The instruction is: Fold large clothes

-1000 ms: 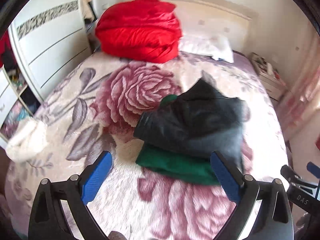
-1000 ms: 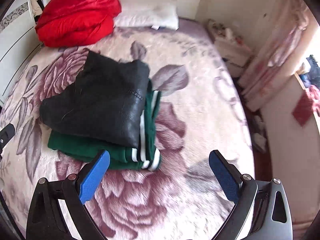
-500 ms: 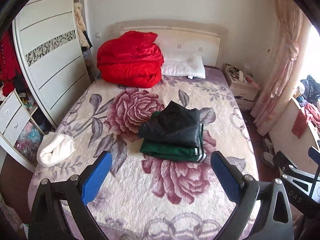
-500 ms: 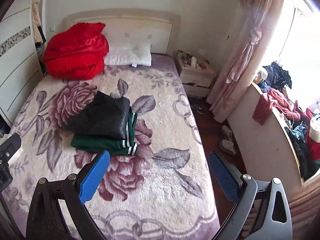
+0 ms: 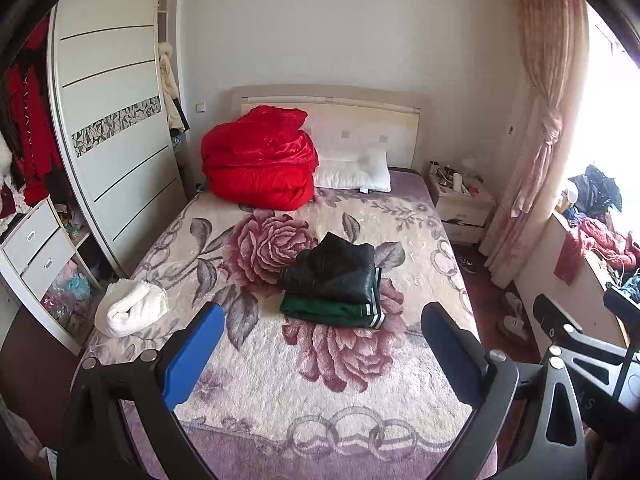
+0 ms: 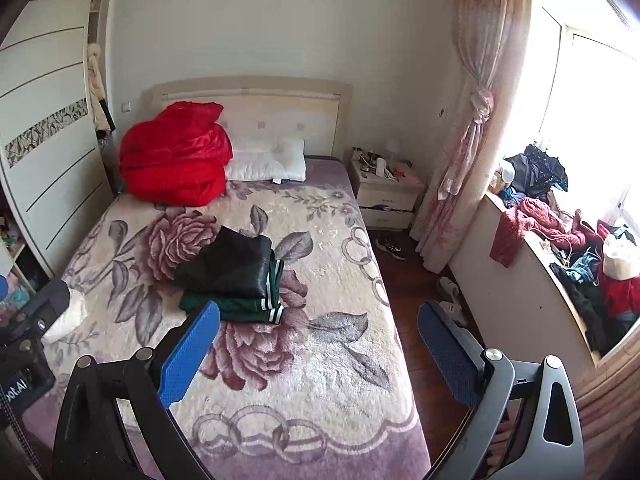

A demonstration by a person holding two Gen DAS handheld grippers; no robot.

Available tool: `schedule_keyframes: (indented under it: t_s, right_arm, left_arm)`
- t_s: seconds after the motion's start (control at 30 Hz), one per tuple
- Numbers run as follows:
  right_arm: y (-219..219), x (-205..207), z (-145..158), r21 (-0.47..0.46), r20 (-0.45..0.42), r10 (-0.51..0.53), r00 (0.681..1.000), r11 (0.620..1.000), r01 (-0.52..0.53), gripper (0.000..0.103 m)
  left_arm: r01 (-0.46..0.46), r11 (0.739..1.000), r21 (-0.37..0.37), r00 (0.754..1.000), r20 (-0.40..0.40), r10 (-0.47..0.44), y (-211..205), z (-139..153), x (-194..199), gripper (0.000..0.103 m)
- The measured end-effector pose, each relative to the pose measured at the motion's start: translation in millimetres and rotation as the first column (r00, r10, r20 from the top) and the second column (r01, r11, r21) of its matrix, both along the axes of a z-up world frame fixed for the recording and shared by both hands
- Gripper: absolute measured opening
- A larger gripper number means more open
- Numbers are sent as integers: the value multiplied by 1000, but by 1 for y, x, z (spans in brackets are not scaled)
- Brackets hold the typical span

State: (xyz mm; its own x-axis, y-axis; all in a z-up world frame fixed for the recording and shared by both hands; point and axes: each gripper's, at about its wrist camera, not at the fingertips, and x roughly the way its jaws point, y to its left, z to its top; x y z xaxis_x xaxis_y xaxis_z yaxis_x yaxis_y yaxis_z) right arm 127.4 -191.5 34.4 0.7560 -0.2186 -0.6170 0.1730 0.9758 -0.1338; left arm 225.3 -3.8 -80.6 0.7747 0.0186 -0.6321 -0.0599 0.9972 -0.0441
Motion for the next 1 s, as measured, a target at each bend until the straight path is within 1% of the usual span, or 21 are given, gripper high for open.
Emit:
schedule_keyframes:
  t_s: [0.13, 0.27, 0.63, 1.0]
  right_arm:
    - [-3, -28, 18, 8, 16, 7, 1000, 1000, -7, 101]
    - [-4, -50, 30, 22, 27, 31, 999, 999, -32, 101]
    - [0, -75, 46, 41, 51, 75, 996, 996, -77, 103]
    - [-2, -90, 54, 49, 64, 105, 992, 993, -108, 103]
  left_arm:
    - [-15, 1000, -14, 1000, 13, 15, 3, 4, -15, 101]
    - [-19, 1000, -10, 1000, 15, 19, 4, 8, -25, 101]
    - [-53, 999, -1, 996, 68, 53, 9, 21, -49, 102]
    - [-69, 997, 15, 995, 74, 68, 9, 22, -63, 102]
